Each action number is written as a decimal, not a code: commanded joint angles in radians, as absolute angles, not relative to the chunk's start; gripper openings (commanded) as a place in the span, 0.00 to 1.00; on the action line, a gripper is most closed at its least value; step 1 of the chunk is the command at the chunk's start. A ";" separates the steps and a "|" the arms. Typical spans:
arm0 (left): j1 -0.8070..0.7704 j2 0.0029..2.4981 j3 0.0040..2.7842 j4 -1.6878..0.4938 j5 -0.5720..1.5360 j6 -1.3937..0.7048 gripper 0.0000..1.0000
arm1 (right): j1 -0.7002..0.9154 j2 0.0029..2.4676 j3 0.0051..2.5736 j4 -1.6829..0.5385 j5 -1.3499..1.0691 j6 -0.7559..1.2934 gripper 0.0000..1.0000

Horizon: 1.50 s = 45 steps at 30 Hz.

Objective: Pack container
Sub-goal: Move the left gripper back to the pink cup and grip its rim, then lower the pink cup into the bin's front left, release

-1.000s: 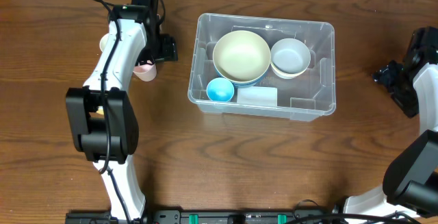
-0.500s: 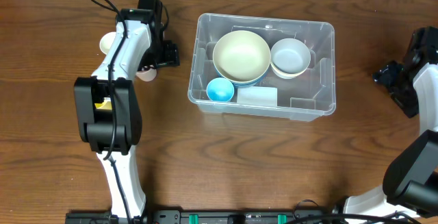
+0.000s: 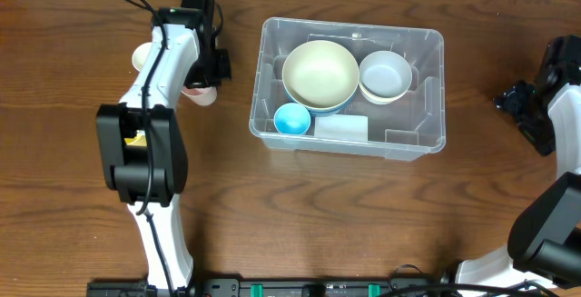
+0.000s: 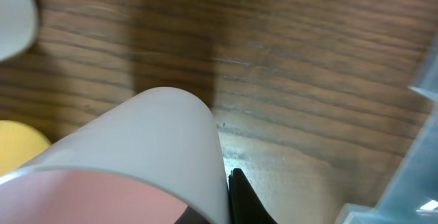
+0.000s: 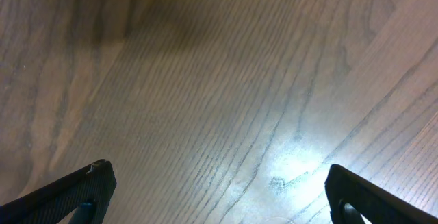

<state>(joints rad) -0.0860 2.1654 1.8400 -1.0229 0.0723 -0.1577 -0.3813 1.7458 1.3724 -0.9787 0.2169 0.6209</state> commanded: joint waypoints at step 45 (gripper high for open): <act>-0.590 1.751 1.671 -1.056 0.090 -0.128 0.06 | -0.387 1.749 1.370 -0.979 0.226 0.635 0.99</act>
